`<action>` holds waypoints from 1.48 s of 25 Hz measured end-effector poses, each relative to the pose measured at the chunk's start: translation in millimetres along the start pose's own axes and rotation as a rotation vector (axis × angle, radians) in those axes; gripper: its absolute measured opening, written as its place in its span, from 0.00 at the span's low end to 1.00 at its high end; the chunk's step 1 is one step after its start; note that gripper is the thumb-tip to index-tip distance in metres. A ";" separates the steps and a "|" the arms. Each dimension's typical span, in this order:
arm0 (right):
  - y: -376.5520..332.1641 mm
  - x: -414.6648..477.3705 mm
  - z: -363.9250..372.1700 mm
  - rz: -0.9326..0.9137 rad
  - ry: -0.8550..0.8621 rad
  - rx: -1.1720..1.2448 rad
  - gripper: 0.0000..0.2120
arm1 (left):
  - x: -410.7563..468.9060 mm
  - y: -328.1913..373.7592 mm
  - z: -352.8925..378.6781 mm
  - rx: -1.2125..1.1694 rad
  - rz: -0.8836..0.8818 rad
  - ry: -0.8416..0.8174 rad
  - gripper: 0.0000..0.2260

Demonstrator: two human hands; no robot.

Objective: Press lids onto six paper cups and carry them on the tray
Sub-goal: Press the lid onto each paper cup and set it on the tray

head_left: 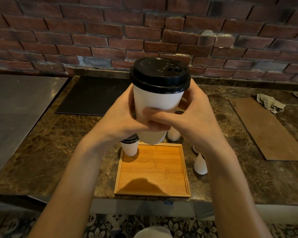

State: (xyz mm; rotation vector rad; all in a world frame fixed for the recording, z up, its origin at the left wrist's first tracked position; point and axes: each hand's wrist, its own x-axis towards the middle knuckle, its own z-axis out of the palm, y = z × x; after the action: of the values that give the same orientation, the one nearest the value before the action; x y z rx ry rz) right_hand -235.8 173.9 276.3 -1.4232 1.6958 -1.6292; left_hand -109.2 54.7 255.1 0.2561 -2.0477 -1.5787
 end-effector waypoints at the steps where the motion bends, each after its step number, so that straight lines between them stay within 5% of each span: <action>1: 1.4 0.1 -0.3 -0.001 0.010 0.012 0.37 | -0.7 -1.5 -1.6 0.003 -0.001 -0.015 0.37; 5: 11.3 -0.7 -4.1 -0.031 0.072 0.011 0.38 | -11.8 -19.3 -16.3 -0.026 -0.072 0.002 0.42; 8: 27.4 -3.0 -7.2 -0.025 0.129 -0.001 0.39 | -29.0 -41.0 -26.6 0.004 -0.164 0.179 0.37; 16: 111.3 -26.9 -4.1 0.106 0.239 -0.046 0.42 | -85.8 -147.9 -50.5 0.421 -0.479 0.469 0.33; 27: 216.6 -79.4 21.0 0.392 0.106 -0.101 0.43 | -145.9 -265.8 -46.9 0.791 -0.921 0.204 0.30; 37: 241.1 -109.3 72.3 0.448 0.084 -0.092 0.43 | -155.1 -282.0 -29.6 1.075 -0.985 0.088 0.30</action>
State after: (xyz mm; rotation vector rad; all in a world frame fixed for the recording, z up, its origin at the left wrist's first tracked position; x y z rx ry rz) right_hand -224.9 183.2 2.3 -0.9281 1.9832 -1.3898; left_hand -11.8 17.3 -50.8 1.8798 -2.6472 -0.5971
